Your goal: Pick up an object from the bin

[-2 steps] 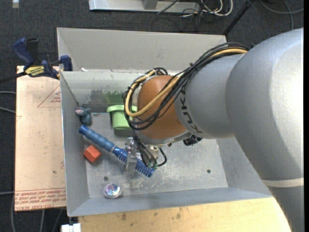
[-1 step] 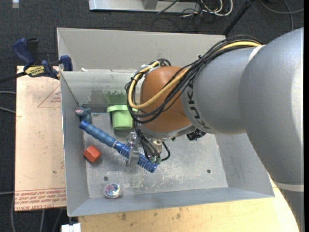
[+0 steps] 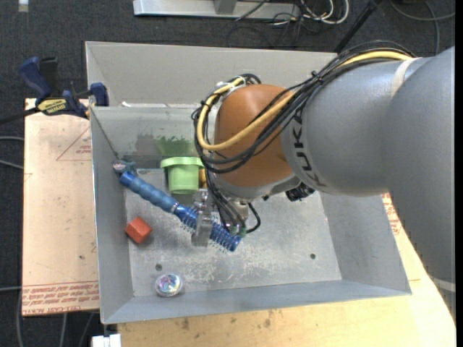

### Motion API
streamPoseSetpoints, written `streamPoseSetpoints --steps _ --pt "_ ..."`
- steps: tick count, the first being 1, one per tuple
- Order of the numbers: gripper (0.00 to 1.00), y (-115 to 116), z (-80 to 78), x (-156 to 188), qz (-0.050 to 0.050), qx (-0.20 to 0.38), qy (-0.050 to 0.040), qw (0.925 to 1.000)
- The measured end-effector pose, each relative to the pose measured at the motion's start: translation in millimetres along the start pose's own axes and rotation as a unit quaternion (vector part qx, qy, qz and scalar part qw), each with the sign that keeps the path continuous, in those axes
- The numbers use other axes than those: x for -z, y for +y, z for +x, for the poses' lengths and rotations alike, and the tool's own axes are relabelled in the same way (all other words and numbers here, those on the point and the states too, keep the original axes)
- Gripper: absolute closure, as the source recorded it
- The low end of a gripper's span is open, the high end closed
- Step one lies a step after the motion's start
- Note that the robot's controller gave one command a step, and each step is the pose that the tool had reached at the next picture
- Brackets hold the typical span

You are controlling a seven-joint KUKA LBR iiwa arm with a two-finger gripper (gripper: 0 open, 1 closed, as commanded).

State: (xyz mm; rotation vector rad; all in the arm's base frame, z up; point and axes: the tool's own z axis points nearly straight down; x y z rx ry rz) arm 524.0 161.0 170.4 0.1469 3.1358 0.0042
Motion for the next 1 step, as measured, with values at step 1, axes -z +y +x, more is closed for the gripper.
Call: streamPoseSetpoints --steps 1 --pt "1.00 0.7 -0.3 16.2 0.000 0.000 0.0006 1.0000"
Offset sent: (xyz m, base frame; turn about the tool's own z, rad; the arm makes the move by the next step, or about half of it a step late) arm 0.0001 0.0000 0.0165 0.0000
